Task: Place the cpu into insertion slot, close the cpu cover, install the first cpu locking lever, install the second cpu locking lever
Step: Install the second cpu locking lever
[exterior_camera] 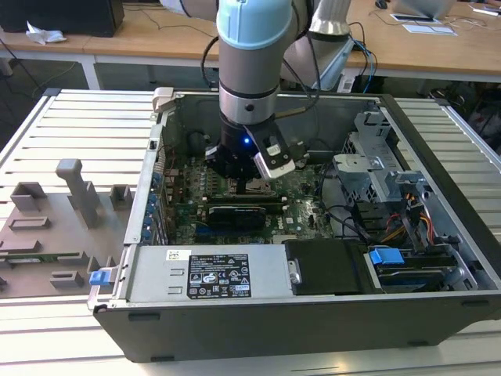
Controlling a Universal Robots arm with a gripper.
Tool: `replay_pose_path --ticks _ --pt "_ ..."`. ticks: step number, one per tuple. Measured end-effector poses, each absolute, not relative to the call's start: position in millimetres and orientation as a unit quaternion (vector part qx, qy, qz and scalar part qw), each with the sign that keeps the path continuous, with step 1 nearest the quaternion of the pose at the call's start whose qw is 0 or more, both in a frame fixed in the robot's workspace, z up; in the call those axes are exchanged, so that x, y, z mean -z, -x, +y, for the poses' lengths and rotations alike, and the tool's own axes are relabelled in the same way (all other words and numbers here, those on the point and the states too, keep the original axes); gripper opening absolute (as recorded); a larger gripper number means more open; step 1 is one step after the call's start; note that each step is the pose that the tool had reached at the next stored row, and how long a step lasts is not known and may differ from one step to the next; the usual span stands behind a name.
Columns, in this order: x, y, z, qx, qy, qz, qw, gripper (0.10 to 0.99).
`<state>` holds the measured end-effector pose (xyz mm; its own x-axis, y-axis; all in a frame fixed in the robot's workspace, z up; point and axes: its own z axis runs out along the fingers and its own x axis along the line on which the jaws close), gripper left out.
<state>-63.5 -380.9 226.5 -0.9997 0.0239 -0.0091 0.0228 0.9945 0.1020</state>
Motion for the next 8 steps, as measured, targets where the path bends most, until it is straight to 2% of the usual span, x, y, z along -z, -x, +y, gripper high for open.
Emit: replay_pose_path --ticks 8 --pt "-213 73 -381 -0.061 0.031 0.998 0.003 0.106"
